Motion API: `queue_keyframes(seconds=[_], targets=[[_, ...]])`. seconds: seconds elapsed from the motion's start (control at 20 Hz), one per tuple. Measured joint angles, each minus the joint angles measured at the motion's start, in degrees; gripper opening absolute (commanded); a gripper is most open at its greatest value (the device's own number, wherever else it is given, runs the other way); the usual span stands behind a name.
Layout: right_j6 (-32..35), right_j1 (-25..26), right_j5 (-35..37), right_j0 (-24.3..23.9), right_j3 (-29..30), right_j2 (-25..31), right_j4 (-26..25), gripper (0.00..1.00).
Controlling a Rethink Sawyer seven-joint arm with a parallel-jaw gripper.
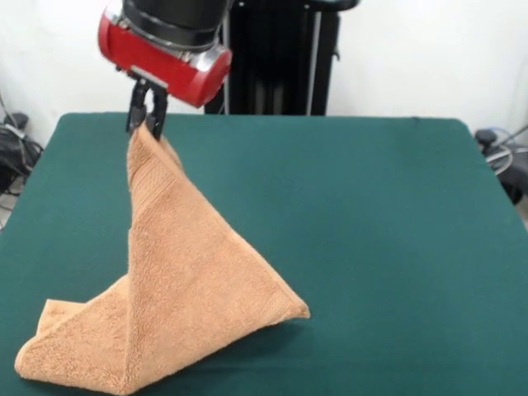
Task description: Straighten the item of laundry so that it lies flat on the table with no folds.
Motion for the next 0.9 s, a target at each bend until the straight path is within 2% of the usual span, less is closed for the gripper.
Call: queue_keyframes(seconds=[0.5,0.9], targets=[[0.0,7.2,-1.9,-1.6,-9.0,0.1,-1.9,0.00],[0.0,14.3,-11.4,-1.1,-20.5,0.8,-3.5,0.00]])
